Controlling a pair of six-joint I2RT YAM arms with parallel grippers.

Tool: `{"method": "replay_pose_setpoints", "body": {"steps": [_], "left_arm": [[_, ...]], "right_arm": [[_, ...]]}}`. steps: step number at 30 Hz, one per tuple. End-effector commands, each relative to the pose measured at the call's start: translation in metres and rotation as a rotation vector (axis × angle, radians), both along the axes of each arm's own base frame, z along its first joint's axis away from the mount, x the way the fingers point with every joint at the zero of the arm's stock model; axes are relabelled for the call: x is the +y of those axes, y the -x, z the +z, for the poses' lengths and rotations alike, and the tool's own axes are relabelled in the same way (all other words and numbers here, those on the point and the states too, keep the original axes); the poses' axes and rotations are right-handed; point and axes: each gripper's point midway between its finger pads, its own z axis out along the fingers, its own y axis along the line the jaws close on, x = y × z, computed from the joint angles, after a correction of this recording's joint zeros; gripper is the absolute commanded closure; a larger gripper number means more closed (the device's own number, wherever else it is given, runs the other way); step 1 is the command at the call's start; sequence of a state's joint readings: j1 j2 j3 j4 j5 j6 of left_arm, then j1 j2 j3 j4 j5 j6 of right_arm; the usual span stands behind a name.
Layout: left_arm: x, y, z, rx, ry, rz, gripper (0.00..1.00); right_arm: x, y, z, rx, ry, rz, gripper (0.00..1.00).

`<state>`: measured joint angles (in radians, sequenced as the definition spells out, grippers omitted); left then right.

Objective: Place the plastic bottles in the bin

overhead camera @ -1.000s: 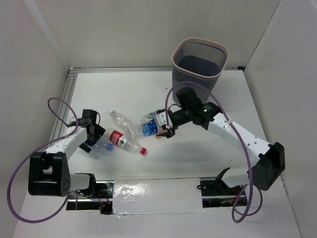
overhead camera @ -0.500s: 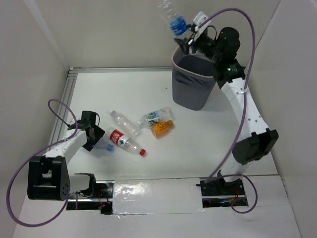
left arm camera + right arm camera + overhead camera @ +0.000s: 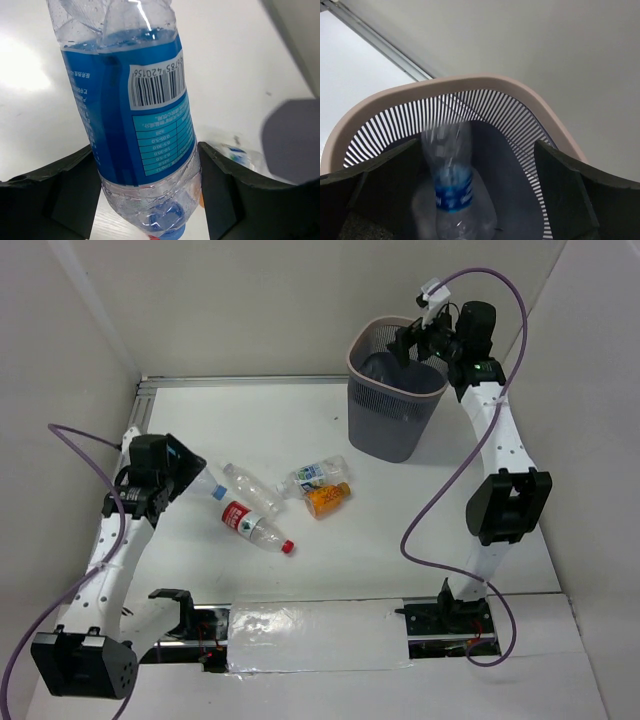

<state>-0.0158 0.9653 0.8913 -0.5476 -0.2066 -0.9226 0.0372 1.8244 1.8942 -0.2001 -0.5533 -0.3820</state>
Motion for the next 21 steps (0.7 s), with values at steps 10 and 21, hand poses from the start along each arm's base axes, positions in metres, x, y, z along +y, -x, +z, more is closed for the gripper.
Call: {"method": "replay_pose_setpoints", "body": {"steps": [10, 21], "left_arm": [[-0.179, -0.093, 0.213, -0.617, 0.043, -0.745, 1.0], [-0.322, -0.137, 0.305, -0.978, 0.167, -1.034, 0.99]], "right_arm": [[-0.027, 0.074, 0.043, -0.02, -0.084, 0.149, 0.17], [-0.037, 0.164, 0.003, -0.009, 0.039, 0.203, 1.0]]}}
